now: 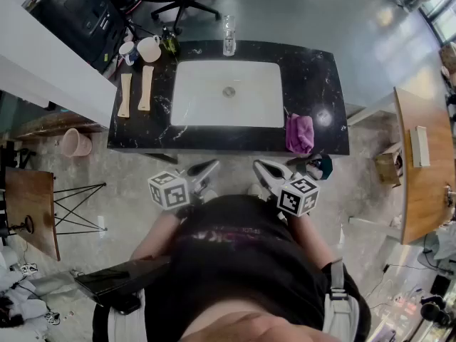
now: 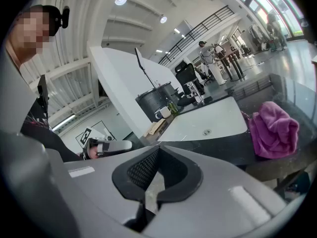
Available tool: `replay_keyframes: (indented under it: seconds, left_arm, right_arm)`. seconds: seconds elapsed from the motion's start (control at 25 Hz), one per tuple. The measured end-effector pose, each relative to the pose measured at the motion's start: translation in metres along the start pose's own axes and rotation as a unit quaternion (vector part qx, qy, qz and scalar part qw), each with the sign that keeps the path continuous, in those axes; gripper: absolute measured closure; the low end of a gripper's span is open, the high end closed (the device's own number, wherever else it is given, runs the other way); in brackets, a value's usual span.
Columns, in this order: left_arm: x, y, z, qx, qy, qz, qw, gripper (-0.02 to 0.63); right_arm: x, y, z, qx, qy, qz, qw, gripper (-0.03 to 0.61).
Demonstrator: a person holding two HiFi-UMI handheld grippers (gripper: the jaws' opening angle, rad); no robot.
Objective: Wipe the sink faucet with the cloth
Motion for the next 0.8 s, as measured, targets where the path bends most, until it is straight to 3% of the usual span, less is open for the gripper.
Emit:
replay_keyframes:
  seconds: [0.8]
  left_arm:
    - [-0.004, 0.002, -0.001, 0.002, 0.003, 0.008, 1.0, 0.621]
  right_arm:
    - [0.0, 0.0, 0.009, 0.016, -0.011, 0.01, 1.0, 0.566]
Point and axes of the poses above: the fingertips, and each gripper's own axes: x forward along the fingers, z to its right, y out of its top, the point moved 6 cm from there along -x, backward along the fingers, and after that the axes turned 13 degrees about -x, right-handed, at the moved point
